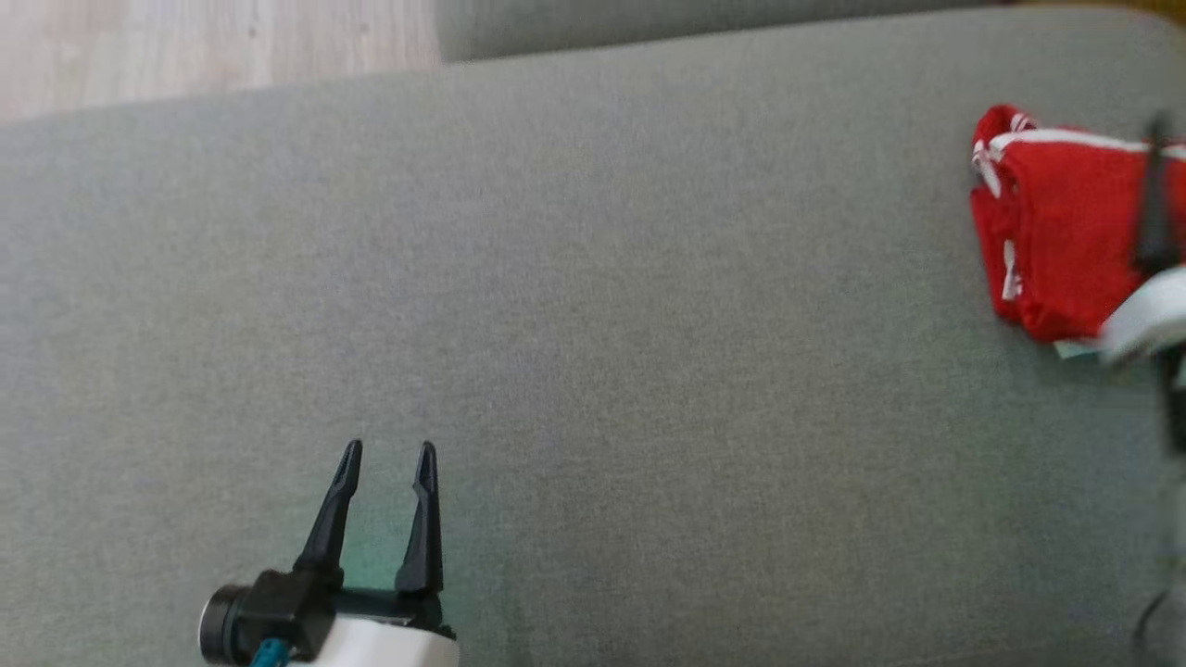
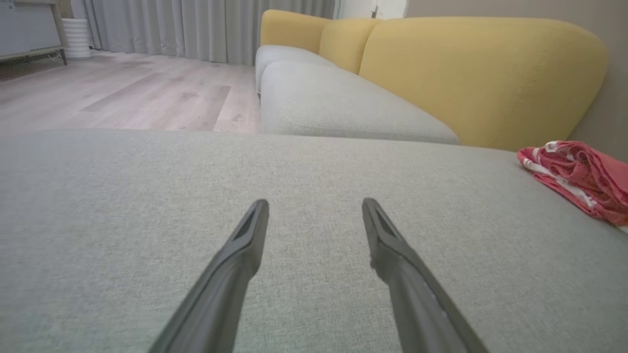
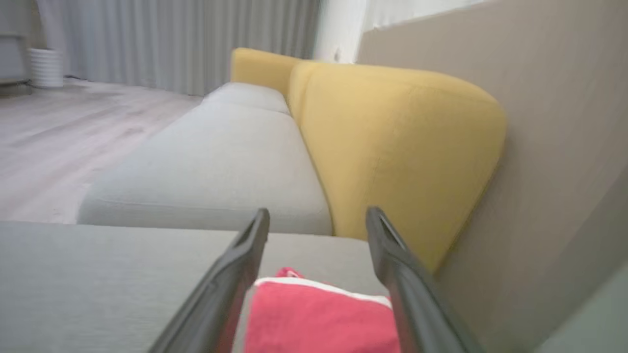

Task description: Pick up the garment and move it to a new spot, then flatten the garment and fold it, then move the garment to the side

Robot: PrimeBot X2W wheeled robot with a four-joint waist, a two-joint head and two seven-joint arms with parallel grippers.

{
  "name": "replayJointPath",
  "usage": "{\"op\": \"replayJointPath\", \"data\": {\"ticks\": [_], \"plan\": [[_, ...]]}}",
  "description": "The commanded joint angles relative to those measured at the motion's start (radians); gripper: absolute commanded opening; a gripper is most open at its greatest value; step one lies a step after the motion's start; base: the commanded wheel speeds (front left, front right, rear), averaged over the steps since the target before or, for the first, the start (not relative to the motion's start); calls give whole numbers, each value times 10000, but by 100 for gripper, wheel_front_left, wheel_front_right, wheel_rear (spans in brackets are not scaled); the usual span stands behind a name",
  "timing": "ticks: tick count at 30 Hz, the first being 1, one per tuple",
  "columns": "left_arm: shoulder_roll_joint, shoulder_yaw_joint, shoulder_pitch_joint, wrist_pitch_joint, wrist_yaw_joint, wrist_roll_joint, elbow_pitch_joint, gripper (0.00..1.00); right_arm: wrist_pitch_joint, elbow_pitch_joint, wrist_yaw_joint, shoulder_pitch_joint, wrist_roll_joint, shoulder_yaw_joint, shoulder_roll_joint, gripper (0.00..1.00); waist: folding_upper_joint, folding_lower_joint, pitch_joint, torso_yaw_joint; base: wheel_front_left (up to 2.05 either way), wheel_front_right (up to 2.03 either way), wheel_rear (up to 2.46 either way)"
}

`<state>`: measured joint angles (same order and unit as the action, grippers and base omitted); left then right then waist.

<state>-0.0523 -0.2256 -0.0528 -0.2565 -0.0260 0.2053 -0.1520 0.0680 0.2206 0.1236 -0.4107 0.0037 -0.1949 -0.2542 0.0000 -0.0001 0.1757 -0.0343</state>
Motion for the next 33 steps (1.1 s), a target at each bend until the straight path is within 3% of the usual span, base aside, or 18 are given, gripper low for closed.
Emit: {"op": "replayJointPath", "data": {"ticks": [1, 6, 13, 23, 33], "plan": [[20, 425, 36, -53, 110, 94, 319, 100, -334, -939, 71, 565, 179, 511, 301, 100, 0, 1, -408, 159, 0, 0, 0], [20, 632, -58, -53, 232, 103, 223, 100, -1563, -1614, 71, 2337, 438, 1096, 1192, 100, 0, 1, -817, 637, 0, 0, 0], [20, 798, -196, -53, 174, 1, -147, 100, -3145, -627, 71, 4124, 393, 1248, 1896, 100, 0, 1, -1186, 1296, 0, 0, 0], [20, 903, -216, -53, 147, -85, -422, 100, -3293, -431, 71, 4636, 555, 1314, 2033, 100, 0, 1, -1315, 1358, 0, 0, 0], [20, 1035, -225, -53, 44, -218, -423, 100, -3296, -495, 71, 4874, 620, 1615, 2038, 100, 0, 1, -1494, 979, 0, 0, 0]]}}
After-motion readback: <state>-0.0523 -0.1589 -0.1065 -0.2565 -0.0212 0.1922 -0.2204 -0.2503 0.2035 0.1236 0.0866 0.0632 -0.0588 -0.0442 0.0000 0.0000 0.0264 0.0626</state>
